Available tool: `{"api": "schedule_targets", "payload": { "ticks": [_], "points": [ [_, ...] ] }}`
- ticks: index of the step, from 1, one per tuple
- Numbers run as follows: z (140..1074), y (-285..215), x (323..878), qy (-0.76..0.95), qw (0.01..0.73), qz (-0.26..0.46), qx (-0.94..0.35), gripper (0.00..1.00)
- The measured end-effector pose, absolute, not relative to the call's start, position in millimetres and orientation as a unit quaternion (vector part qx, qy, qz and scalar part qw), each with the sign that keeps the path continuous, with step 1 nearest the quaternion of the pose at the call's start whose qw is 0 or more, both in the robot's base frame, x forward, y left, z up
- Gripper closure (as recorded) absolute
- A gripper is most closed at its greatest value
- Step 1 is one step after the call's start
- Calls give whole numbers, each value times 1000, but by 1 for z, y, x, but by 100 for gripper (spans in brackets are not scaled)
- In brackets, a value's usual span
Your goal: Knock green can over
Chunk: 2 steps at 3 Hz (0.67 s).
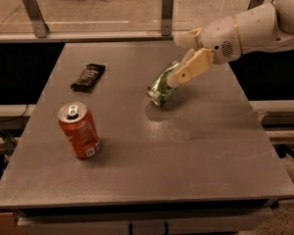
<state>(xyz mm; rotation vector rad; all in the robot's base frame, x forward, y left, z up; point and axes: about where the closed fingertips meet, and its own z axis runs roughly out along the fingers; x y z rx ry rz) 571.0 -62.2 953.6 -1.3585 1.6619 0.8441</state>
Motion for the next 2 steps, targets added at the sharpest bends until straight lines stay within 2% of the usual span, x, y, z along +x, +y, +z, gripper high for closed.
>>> {"api": "schedule_targets", "payload": {
  "ticks": [1, 2],
  "points": [
    [957, -61, 563, 666, 399, 348, -526, 0],
    [957, -80, 564, 680, 404, 334, -513, 0]
  ]
}}
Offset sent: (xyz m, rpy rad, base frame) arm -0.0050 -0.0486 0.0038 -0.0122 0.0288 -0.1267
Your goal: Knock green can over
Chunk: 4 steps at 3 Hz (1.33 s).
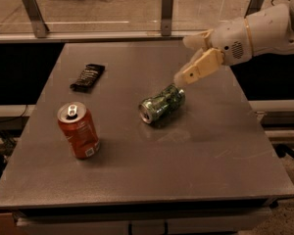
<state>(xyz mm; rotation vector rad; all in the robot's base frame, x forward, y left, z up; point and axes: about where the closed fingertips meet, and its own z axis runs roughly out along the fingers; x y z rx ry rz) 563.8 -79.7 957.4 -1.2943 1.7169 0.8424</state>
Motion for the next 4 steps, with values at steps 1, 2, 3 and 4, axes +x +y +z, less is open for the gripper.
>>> {"api": "schedule_targets", "payload": {
  "ticks": [1, 2, 3, 4],
  "points": [
    [956, -99, 566, 689, 409, 319, -506, 0],
    [952, -144, 574, 680, 421, 288, -527, 0],
    [947, -182, 578, 654, 427, 269, -564, 0],
    [952, -183, 578, 646, 431, 266, -572, 0]
  ]
}}
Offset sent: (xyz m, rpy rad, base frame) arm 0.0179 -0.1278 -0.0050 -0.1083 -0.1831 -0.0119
